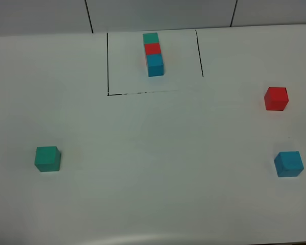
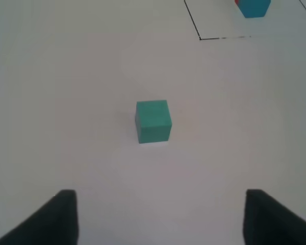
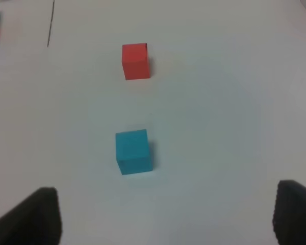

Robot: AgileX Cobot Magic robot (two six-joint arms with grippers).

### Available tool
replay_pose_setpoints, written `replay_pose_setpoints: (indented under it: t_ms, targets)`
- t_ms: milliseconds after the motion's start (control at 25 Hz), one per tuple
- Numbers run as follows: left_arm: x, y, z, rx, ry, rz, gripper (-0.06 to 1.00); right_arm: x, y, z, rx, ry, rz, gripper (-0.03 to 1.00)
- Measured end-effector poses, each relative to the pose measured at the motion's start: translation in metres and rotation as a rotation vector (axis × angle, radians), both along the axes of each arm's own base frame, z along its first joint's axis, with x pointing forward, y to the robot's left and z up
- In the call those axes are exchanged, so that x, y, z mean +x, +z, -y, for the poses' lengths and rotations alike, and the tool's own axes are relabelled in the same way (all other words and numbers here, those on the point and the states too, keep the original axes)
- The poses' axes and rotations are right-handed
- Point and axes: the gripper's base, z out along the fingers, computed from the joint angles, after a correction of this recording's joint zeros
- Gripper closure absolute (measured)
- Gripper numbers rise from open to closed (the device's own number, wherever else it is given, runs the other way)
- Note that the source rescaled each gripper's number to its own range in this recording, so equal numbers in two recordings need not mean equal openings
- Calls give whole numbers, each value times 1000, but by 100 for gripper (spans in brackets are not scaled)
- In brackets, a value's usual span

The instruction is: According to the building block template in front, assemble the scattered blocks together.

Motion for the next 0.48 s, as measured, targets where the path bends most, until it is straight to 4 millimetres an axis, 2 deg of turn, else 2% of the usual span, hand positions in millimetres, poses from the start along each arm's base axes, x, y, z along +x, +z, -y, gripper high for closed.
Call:
replay_pose_setpoints:
  t_ms: [160,240,320,480]
  targets:
    - [19,12,0,-6,9,34,11,0,0,0,0,0,0,26]
    - [36,17,0,-13,17,19,-2,0,0,0,0,0,0,26]
    - [54,20,1,-18,25,-28,-5,0,0,0,1,1,0,26]
    - [95,23,2,-25,37,-204,-5,0,0,0,1,1,0,26]
